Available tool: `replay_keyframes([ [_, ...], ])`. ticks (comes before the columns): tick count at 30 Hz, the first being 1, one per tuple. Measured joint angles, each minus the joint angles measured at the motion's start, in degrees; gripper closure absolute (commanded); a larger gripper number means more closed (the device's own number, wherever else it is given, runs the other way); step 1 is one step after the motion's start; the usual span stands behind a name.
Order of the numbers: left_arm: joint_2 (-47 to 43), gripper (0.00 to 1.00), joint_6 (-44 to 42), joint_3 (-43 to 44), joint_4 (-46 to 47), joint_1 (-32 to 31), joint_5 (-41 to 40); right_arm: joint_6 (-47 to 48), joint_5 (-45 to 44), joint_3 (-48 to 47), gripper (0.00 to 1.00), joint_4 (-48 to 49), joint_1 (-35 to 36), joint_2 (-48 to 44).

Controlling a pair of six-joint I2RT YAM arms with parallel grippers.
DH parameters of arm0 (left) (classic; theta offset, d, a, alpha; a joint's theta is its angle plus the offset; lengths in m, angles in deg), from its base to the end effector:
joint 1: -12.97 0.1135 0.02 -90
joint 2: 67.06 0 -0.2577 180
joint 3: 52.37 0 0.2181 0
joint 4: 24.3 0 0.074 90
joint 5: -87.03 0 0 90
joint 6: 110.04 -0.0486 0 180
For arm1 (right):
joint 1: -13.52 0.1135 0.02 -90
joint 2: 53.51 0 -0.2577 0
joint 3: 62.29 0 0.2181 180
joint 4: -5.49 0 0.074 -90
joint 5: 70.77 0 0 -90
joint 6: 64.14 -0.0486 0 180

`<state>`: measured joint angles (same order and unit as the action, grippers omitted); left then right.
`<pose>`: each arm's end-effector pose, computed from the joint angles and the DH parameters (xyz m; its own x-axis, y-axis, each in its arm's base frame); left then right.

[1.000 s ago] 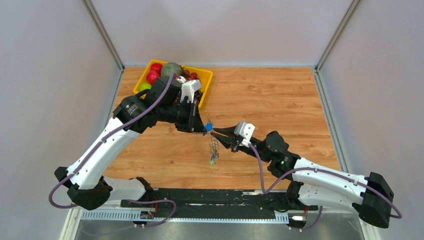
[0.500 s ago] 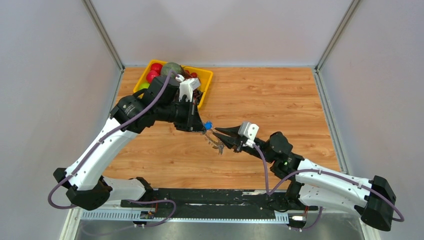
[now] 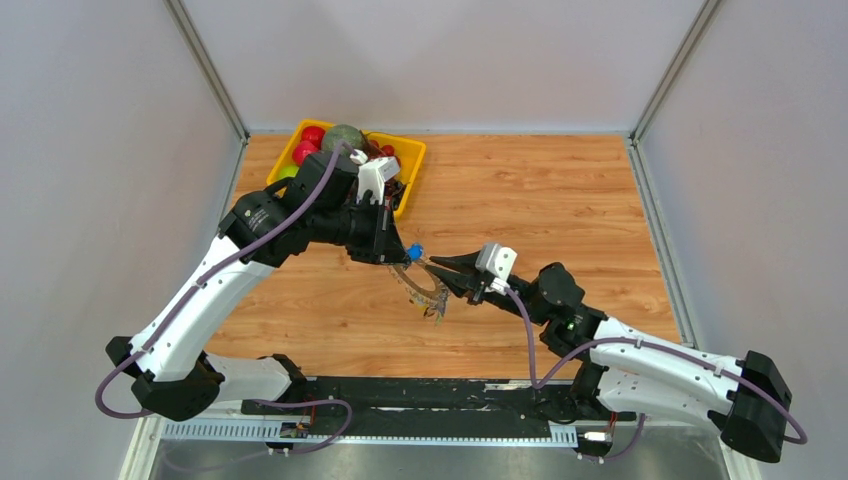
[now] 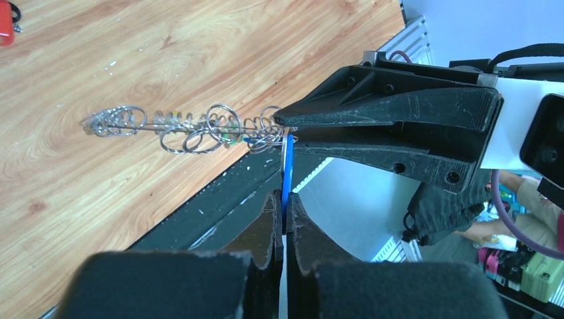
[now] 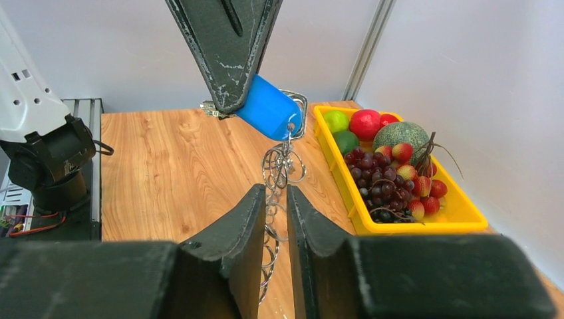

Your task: Remove the keys from the keyring

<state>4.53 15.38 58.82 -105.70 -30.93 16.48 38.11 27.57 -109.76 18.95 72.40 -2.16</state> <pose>0.1300 -0.1476 0.4172 -0.8740 0.0826 -0.4789 0.4002 0.6813 -0.6129 0.0958 0.1723 0.3203 0.2795 0.0567 -0.9585 -0.8817 0.4103 -0.2328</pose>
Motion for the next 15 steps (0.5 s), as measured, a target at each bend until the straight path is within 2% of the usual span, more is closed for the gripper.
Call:
replay_keyframes([
  [3, 0.00, 1.00, -0.02, 0.00, -0.09, 0.00, 0.02, -0.02, 0.24, -0.02, 0.73, 0.02, -0.15, 0.68],
  [9, 0.00, 1.00, -0.28, 0.00, -0.13, -0.31, 0.04, -0.22, 0.42, -0.04, 0.74, 0.26, -0.46, 1.73],
  [15, 0.00, 1.00, -0.90, 0.00, -0.15, -0.42, 0.04, -0.55, 1.07, -0.17, 0.70, 0.92, -0.57, 2.21],
])
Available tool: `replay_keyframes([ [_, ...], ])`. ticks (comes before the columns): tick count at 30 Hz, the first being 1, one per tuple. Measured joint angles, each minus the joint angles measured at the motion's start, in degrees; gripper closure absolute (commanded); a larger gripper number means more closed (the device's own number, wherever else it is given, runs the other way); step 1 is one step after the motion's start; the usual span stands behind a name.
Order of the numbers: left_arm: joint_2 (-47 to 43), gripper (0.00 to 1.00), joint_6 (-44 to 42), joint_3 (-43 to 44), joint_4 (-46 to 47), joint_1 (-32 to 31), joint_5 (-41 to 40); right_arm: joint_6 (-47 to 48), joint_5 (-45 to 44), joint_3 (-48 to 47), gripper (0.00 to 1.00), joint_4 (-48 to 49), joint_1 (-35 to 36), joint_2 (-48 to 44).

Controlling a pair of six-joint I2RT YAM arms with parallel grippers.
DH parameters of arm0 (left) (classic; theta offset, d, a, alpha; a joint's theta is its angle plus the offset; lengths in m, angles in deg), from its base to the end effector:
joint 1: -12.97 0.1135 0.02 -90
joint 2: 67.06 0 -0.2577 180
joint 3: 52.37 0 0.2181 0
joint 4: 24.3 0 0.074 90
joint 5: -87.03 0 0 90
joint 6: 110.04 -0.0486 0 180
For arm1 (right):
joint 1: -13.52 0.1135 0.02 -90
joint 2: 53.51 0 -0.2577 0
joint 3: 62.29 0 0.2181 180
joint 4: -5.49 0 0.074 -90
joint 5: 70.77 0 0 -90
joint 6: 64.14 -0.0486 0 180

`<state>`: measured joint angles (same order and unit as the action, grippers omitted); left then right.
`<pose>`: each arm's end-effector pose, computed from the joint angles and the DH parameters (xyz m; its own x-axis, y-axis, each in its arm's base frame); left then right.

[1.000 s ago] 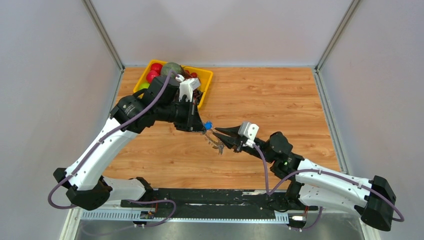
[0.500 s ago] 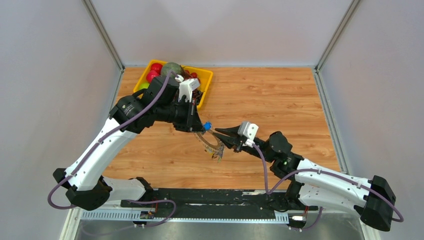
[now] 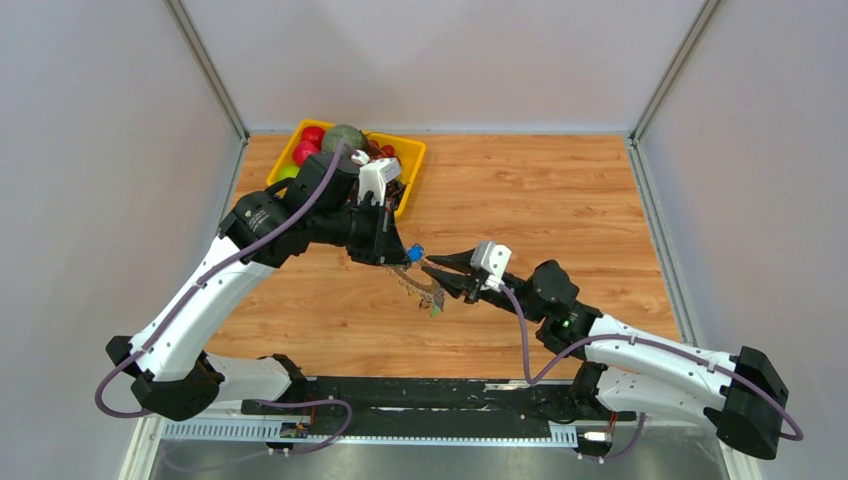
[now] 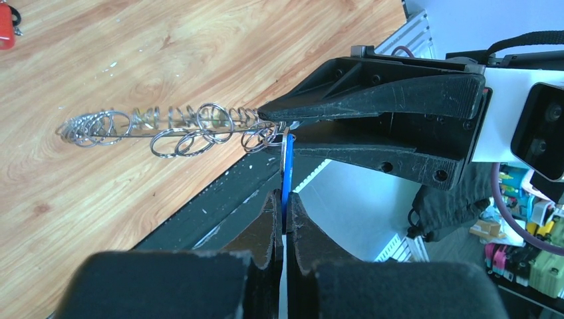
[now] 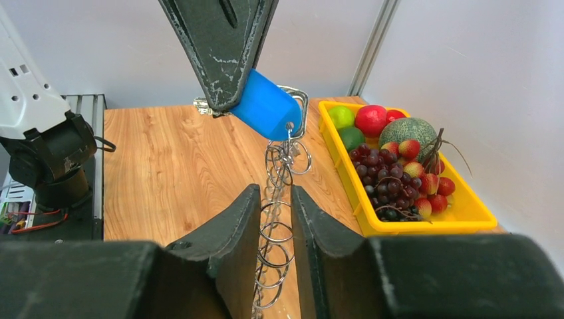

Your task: Remove the keys from the keyring

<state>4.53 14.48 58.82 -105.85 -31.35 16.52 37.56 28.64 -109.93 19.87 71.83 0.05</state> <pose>0.1287 -0.1484 0.4169 -0.8679 0.1008 -0.4864 0.4179 0.6775 -0.6052 0.1007 0.1782 0.3163 0.2631 0.0454 -0.9637 -0.8895 0.3981 -0.2241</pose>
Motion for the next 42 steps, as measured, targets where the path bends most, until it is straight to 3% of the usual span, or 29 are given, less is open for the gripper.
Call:
replay_keyframes([
  [7, 0.00, 1.00, -0.24, 0.00, 0.00, -0.35, 0.17, -0.15, 0.37, -0.85, 0.73, 0.31, 0.00, 0.79],
  [12, 0.00, 1.00, -0.26, 0.00, 0.00, -0.46, 0.37, 0.00, 1.22, -1.27, 1.00, 0.26, -0.02, 1.27],
  [31, 0.76, 1.00, -1.53, -1.62, 0.50, -1.70, 1.25, 1.90, 8.22, -6.73, 1.00, -9.49, -0.66, 2.54],
  [42, -0.55, 1.00, -0.48, -9.44, 5.97, -1.90, -2.95, 2.01, 12.33, -6.71, 1.00, -15.30, -1.68, 2.75],
])
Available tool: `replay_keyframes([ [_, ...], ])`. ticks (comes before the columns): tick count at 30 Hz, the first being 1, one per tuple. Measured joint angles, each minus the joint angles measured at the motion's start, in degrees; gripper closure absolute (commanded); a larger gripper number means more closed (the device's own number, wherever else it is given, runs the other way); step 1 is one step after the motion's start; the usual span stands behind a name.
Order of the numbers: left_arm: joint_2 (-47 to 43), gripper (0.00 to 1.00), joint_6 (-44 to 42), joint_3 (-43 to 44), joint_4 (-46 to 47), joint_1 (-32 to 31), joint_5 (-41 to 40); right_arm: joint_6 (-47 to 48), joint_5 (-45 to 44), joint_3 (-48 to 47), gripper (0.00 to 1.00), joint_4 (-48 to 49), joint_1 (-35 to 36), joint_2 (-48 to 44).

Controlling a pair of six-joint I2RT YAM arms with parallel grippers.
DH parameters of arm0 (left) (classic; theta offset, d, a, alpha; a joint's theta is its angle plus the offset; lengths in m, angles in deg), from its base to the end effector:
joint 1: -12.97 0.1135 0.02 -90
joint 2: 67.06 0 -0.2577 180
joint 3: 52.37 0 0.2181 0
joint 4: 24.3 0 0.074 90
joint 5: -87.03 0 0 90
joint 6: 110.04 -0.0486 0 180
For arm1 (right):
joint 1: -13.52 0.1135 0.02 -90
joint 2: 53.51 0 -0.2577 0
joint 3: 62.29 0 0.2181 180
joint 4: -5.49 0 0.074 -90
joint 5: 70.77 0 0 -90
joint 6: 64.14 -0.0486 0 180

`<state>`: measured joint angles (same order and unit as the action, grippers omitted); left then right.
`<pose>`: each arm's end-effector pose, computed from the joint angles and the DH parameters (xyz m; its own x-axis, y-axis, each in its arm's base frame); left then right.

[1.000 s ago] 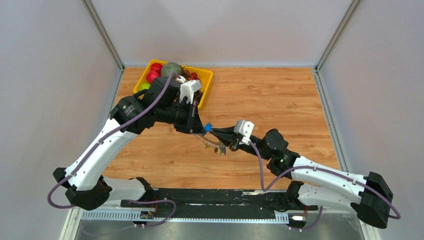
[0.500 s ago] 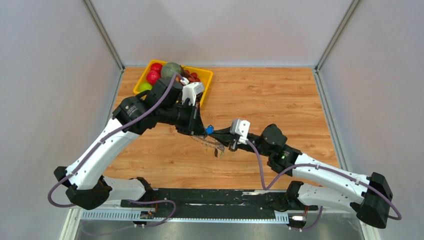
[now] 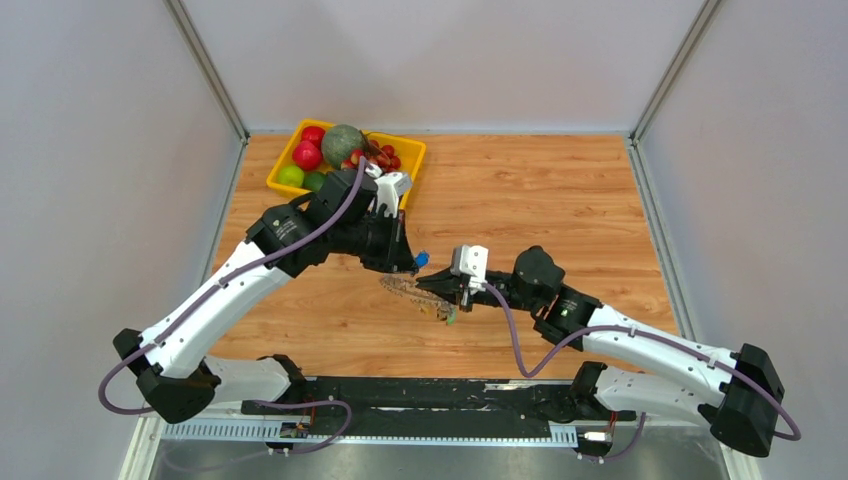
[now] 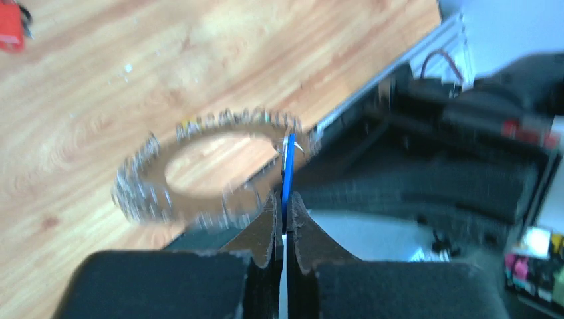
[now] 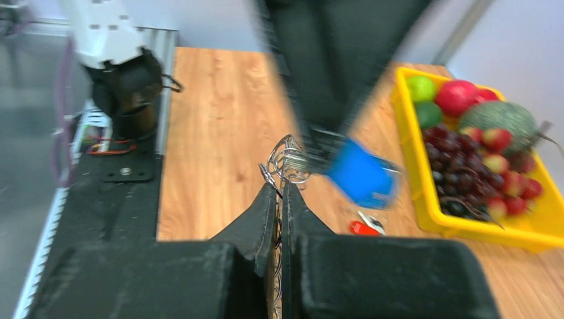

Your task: Remove the keys from the keyring

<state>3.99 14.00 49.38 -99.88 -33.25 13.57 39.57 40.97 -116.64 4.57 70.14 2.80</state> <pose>0.1348 -0.1607 0.3835 -0.8701 0.1324 -0.4747 0.4159 0.7141 -0.5631 0.1027 0.1886 0.3145 0.2052 -0.0887 -0.9747 -0.9578 0.1864 -0.2186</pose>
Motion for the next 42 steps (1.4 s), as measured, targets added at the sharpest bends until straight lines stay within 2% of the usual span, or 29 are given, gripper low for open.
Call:
replay_keyframes([
  [5, -1.57, 1.00, 2.91, -5.57, 10.71, 1.62, -5.64, -0.35, 6.21, 0.11, 1.00, 0.07, 1.22, -0.70],
  [11, -2.86, 1.00, 4.42, -9.53, 15.17, 2.27, -11.13, -0.63, 4.66, 1.09, 1.00, -0.24, 1.38, -3.63],
  [17, -4.74, 1.00, 4.22, -13.11, 17.44, 3.50, -17.86, -2.86, -7.32, 1.07, 1.00, -3.45, 1.38, -5.01],
  [22, -5.95, 1.00, 3.52, -23.67, 23.30, 4.74, -25.20, -5.05, -21.14, 1.09, 1.00, -8.24, 1.36, -8.52],
  [27, -2.89, 0.98, 2.03, -34.49, 33.20, 4.81, -29.64, -6.80, -32.72, 1.07, 1.00, -11.96, 0.92, -11.41],
  [31, 1.97, 0.97, 1.40, -41.44, 42.80, 4.96, -32.48, -7.96, -37.33, 1.07, 1.00, -15.04, -1.29, -11.43],
  [35, 7.65, 0.96, 1.07, -42.80, 49.44, 5.73, -35.12, -10.25, -35.60, 0.98, 1.00, -16.98, -6.88, -9.40],
  [37, 10.93, 0.88, 0.98, -41.70, 51.12, 6.73, -35.52, -12.00, -32.74, 0.72, 1.00, -17.84, -10.56, -7.28],
  [38, 12.31, 0.67, 0.92, -41.11, 51.71, 7.23, -35.67, -13.07, -30.86, 0.44, 1.00, -18.36, -12.63, -5.84],
  [39, 13.55, 0.53, 0.83, -40.52, 52.17, 7.76, -35.85, -13.86, -29.14, 0.20, 1.00, -18.69, -14.05, -4.68],
  [40, 14.53, 0.31, 0.85, -39.95, 52.57, 8.20, -36.20, -14.78, -27.02, -0.24, 1.00, -19.06, -15.54, -3.32],
  [42, 15.15, 0.12, 0.09, -39.58, 53.18, 8.70, -36.65, -16.20, -23.50, -1.11, 1.00, -19.08, -17.25, -1.16],
])
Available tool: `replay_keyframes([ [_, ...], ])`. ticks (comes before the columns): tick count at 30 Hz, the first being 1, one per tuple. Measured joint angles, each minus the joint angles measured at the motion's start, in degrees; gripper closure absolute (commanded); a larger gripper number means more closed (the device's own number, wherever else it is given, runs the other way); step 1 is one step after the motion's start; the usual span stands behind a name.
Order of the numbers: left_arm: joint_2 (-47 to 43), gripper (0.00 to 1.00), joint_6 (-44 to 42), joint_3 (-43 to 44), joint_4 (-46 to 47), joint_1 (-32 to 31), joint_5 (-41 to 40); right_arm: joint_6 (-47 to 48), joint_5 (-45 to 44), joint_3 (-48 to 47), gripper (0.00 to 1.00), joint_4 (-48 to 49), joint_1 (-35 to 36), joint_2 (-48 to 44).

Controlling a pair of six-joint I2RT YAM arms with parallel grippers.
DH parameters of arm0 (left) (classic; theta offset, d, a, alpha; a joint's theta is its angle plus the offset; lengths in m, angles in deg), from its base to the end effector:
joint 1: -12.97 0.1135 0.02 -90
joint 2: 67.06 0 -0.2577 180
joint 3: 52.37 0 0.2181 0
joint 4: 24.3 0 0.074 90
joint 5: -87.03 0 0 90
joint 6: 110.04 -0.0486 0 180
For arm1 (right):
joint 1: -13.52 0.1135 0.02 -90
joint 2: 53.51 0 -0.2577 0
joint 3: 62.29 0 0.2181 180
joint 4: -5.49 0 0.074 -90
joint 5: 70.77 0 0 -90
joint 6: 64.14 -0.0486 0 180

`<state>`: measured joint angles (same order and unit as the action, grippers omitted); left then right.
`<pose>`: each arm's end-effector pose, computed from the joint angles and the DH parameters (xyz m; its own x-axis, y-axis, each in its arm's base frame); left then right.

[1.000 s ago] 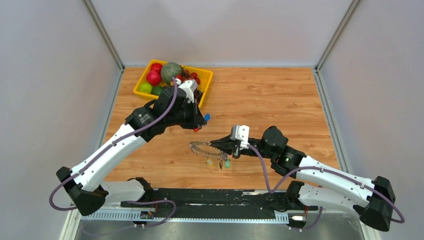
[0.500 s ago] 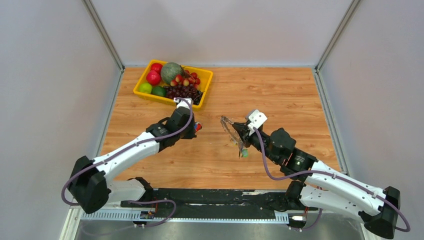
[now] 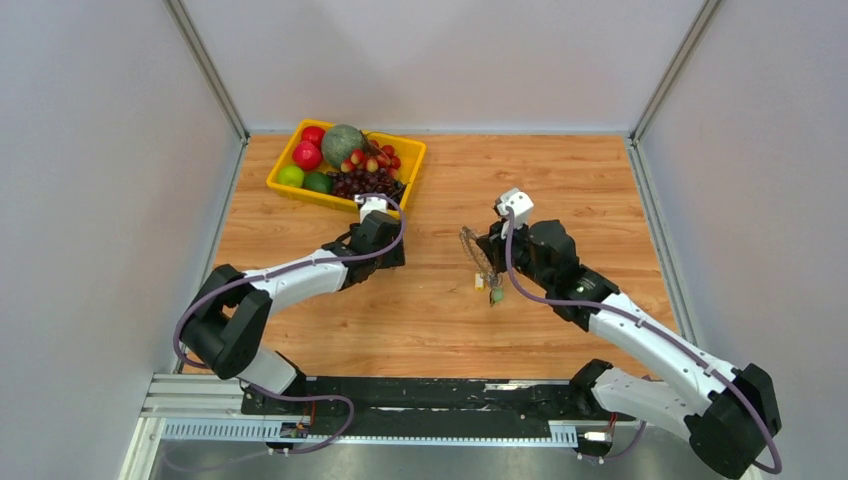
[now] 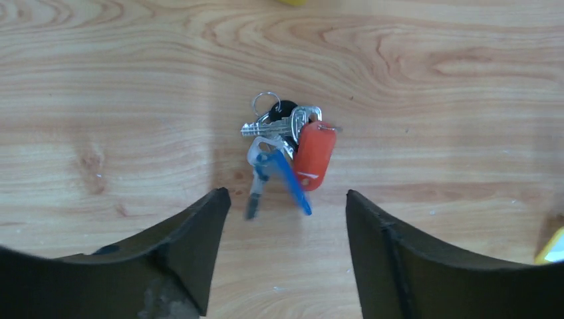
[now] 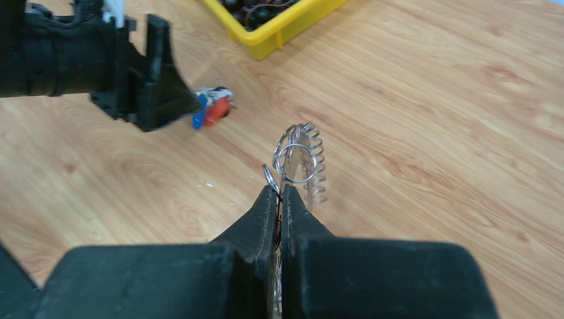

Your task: Remove the keys from the keyring

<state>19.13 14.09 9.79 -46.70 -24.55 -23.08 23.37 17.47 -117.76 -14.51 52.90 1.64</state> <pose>0.2359 -0.1600 0.1951 -0.6911 -0.1336 -0.7103 -0.0046 0.9836 -0.1805 0.1604 0.1297 0.2849 -0.2866 -0.1791 -0.9411 -0.5999 0.7995 0.0306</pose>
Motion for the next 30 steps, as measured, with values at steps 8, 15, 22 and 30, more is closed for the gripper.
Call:
replay_keyframes([
  [8, -4.28, 0.00, -0.59, 0.02, 0.90, 0.22, -1.16, -6.62, 12.83, -4.52, 1.00, 4.90, -2.38, 7.08],
  [15, -17.05, 0.00, -2.08, -0.79, -1.16, 0.22, -2.69, -12.07, 15.78, -7.82, 1.00, 11.17, -7.78, 17.22],
  [22, -27.26, 0.00, -0.81, -7.65, -1.01, 0.22, -2.27, -14.84, 10.43, -10.69, 1.00, 19.08, -17.20, 30.14],
  [30, -32.74, 0.00, 0.55, -12.31, -1.75, 0.22, 0.92, -14.84, -0.37, -21.44, 0.33, 25.53, -25.24, 45.86],
])
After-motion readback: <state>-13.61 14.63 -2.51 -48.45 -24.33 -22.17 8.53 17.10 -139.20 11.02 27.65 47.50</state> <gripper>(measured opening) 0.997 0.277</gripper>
